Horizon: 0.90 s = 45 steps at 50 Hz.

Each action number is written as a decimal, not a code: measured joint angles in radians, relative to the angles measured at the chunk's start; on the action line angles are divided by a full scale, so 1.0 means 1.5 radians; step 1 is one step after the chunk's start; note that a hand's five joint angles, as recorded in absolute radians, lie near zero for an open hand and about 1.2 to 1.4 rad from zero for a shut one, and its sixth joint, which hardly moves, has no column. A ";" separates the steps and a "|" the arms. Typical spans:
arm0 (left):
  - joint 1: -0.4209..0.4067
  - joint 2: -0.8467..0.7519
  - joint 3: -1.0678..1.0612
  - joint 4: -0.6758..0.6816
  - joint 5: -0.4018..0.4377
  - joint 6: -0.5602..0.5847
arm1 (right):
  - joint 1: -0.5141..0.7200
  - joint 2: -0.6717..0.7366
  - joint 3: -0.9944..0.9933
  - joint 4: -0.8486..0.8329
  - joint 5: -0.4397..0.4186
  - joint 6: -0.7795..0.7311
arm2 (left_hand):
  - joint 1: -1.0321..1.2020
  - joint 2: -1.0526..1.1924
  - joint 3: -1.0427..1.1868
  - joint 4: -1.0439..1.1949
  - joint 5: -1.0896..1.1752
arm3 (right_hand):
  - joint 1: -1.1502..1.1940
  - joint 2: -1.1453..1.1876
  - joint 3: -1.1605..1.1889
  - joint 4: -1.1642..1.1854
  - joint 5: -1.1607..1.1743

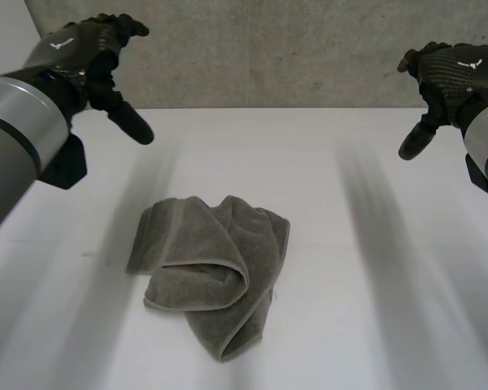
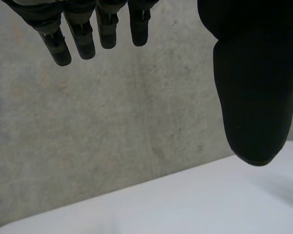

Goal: Fold the towel.

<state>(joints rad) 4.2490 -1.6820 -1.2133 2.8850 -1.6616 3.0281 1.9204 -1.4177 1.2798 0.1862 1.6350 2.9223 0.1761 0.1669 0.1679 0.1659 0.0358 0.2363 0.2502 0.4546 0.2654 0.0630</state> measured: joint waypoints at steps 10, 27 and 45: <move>0.010 -0.009 0.026 -0.073 -0.043 0.004 | -0.003 -0.001 -0.011 0.010 -0.001 0.000 | 0.000 -0.001 0.000 0.000 0.000 | 0.000 0.000 0.000 0.000 0.000; 0.009 -0.011 0.012 -0.060 -0.049 0.009 | -0.004 -0.001 -0.003 0.007 -0.009 0.000 | 0.000 -0.001 0.000 0.000 0.000 | 0.000 0.000 0.000 0.000 0.000; -0.009 -0.120 -0.046 -0.009 0.050 0.148 | 0.010 0.124 -0.004 0.073 -0.109 -0.002 | 0.000 -0.001 0.000 0.000 0.000 | 0.000 0.000 0.000 0.000 0.000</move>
<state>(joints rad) 4.2354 -1.8613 -1.2817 2.8717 -1.5860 3.2494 1.9352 -1.2323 1.2741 0.2960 1.4719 2.9195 0.1761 0.1656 0.1679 0.1658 0.0359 0.2363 0.2502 0.4546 0.2654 0.0630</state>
